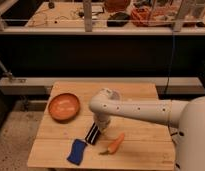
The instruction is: Push the eraser across the table
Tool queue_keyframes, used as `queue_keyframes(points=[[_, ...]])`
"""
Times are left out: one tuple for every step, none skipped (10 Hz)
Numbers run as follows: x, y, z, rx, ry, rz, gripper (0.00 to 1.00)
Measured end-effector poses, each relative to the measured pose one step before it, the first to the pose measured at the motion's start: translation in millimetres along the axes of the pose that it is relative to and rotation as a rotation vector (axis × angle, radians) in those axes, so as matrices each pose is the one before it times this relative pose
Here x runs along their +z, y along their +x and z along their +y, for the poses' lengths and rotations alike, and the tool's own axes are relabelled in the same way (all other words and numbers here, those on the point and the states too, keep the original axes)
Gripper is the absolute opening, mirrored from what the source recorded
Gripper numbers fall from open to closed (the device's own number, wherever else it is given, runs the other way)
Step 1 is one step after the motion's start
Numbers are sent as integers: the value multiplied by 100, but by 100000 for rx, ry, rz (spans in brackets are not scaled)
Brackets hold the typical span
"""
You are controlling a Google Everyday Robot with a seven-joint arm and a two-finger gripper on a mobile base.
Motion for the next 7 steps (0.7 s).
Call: queue_keyframes(points=[[72, -988, -472, -2201, -54, 431, 0], [70, -632, -175, -1185, -54, 116, 0], [100, -442, -71, -773, -123, 269, 0], [99, -732, -427, -1983, -32, 277, 0], [32, -707, -425, -1605, 47, 100, 0], [56, -815, -466, -1886, -54, 176, 0], [61, -903, -496, -1987, -200, 343, 0]])
